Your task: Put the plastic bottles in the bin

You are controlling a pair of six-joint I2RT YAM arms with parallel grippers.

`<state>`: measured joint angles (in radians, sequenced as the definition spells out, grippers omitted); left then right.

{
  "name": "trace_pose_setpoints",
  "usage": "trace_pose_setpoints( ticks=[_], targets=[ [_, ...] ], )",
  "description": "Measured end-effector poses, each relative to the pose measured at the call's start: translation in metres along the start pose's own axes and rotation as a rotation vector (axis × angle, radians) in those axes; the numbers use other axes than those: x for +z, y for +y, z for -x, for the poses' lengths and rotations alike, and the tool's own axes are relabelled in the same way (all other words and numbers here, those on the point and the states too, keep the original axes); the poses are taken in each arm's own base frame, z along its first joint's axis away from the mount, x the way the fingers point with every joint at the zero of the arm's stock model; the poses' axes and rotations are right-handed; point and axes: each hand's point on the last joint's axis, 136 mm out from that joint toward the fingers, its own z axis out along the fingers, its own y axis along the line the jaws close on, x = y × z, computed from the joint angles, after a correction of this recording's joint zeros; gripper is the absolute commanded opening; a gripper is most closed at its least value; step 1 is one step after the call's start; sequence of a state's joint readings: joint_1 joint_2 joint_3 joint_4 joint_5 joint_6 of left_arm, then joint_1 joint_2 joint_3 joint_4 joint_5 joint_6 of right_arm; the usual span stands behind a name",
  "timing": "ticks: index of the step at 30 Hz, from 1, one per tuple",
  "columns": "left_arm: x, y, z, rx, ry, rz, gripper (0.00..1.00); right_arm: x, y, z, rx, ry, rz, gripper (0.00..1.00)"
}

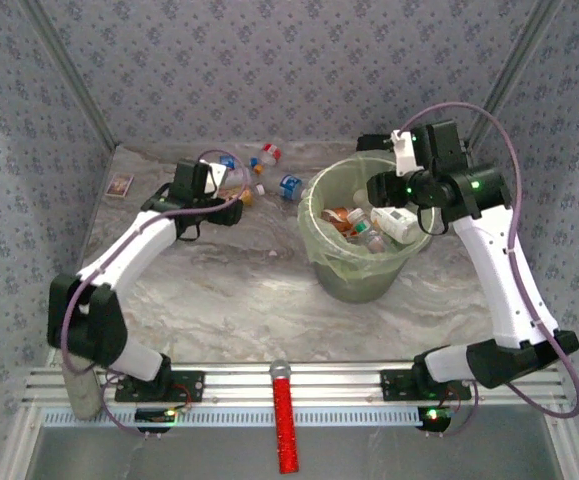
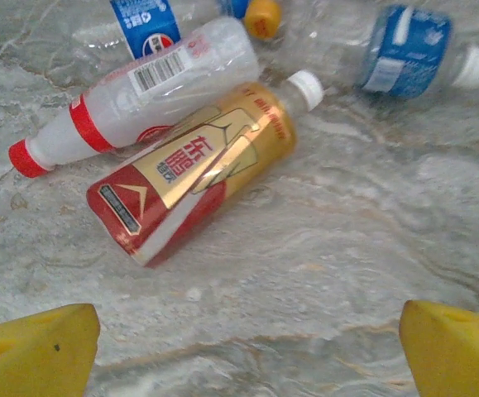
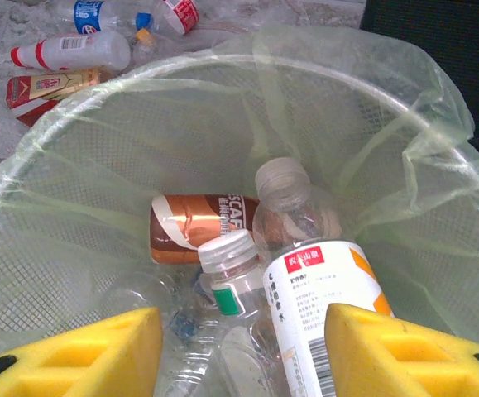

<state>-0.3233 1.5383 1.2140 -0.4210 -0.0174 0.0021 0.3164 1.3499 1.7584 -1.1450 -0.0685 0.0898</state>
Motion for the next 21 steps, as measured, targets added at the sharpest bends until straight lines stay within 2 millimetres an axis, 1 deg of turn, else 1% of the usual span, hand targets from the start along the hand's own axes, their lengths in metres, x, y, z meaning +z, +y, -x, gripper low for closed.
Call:
trace_pose_setpoints(
  ticks=[2, 5, 9, 11, 15, 19, 21],
  targets=[
    [0.019, 0.008, 0.003, 0.035, 0.039, -0.004, 0.92, -0.003, -0.002, -0.005, 0.004, 0.0, -0.003, 0.56],
    [0.043, 0.018, 0.005, 0.083, 0.087, -0.007, 0.96, -0.008, -0.003, -0.014, 0.011, 0.002, -0.006, 0.56],
    [0.067, 0.026, 0.005, 0.133, 0.137, -0.024, 0.99, -0.013, -0.008, -0.02, 0.023, -0.004, -0.015, 0.56],
    [0.078, 0.029, 0.006, 0.151, 0.16, -0.037, 1.0, -0.014, -0.011, -0.022, 0.031, -0.004, -0.021, 0.56],
    [0.095, 0.033, 0.006, 0.182, 0.196, -0.045, 0.99, -0.014, -0.013, -0.023, 0.038, -0.002, -0.027, 0.56],
    [0.11, 0.033, -0.005, 0.211, 0.25, -0.059, 0.97, -0.012, -0.015, -0.026, 0.042, 0.008, -0.031, 0.56],
    [0.114, 0.033, -0.01, 0.222, 0.269, -0.064, 0.96, -0.012, -0.016, -0.026, 0.044, 0.008, -0.033, 0.57]
  ],
)
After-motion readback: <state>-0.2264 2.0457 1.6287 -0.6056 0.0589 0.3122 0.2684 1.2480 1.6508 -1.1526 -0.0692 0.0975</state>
